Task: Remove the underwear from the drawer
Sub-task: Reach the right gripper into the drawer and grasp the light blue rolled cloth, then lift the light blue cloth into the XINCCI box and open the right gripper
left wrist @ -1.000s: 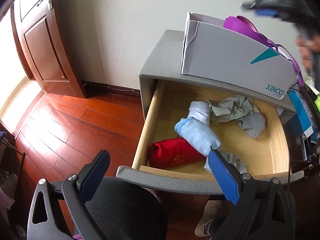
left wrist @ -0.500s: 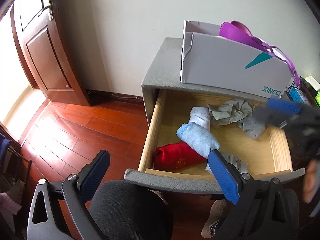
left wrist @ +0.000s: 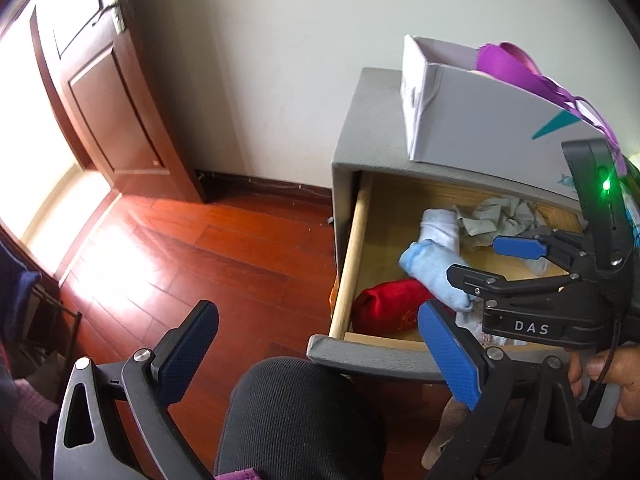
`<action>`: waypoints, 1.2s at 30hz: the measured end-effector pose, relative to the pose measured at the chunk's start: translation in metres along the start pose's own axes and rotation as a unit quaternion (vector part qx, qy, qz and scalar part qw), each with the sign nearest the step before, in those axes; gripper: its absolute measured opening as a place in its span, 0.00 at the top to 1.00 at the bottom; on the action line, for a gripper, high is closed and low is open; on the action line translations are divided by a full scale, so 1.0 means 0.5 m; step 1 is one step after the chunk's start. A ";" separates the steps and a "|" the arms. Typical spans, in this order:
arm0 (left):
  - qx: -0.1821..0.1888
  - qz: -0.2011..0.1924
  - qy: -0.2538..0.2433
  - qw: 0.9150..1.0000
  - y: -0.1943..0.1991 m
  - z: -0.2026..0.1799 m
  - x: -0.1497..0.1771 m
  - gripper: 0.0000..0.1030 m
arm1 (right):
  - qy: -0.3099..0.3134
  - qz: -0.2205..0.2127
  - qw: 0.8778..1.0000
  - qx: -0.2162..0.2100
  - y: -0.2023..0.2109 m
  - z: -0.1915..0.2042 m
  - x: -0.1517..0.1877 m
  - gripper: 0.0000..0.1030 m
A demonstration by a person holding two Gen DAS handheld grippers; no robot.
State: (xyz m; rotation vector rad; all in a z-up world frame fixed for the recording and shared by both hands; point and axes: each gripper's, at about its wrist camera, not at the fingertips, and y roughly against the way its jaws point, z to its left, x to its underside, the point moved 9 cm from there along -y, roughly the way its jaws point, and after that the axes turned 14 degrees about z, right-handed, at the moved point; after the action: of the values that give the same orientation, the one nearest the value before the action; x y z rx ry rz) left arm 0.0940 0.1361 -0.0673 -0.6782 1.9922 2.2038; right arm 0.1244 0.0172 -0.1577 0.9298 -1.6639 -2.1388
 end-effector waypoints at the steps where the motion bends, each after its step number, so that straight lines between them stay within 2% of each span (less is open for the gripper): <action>1: -0.001 0.001 0.001 1.000 -0.004 0.002 0.000 0.04 | -0.001 0.007 1.000 0.000 -0.010 -0.001 0.000 0.28; 4: -0.016 0.007 -0.004 1.000 -0.017 0.007 0.001 0.04 | -0.003 0.020 1.000 0.000 -0.037 -0.003 0.000 0.28; 9: -0.015 0.007 0.001 1.000 -0.018 0.013 -0.004 0.03 | -0.009 0.031 0.999 -0.012 -0.060 -0.003 0.004 0.28; 14: -0.011 0.016 -0.002 1.000 -0.023 0.013 -0.003 0.03 | -0.009 0.050 0.999 -0.001 -0.100 -0.015 0.003 0.28; 20: -0.011 0.020 -0.004 1.000 -0.029 0.011 -0.003 0.04 | -0.021 0.102 0.995 0.001 -0.157 -0.029 -0.005 0.29; 21: -0.011 0.021 -0.004 1.000 -0.030 0.010 -0.004 0.03 | -0.023 0.110 0.994 0.003 -0.164 -0.031 -0.006 0.36; 23: -0.013 0.019 -0.004 1.000 -0.028 0.011 -0.004 0.03 | -0.025 0.122 0.992 0.002 -0.178 -0.034 -0.007 0.60; 25: -0.014 0.019 -0.006 1.000 -0.029 0.009 -0.004 0.03 | -0.027 0.122 0.992 0.000 -0.179 -0.035 -0.005 0.64; 27: -0.017 0.018 -0.008 1.000 -0.029 0.007 -0.003 0.03 | -0.027 0.109 0.994 0.001 -0.165 -0.034 -0.002 0.67; 30: -0.017 0.015 -0.010 1.000 -0.028 0.004 -0.003 0.04 | -0.047 0.061 0.997 -0.025 -0.108 -0.034 0.008 0.67; 36: -0.013 0.014 -0.014 1.000 -0.028 -0.005 0.001 0.04 | -0.077 -0.039 0.993 -0.079 0.107 -0.021 0.049 0.66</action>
State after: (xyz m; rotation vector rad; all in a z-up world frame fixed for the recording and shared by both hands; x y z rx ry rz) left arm 0.0993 0.1353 -0.0804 -0.6228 1.9758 2.2461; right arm 0.1038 -0.0210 -0.1166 0.8144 -1.5194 -2.4111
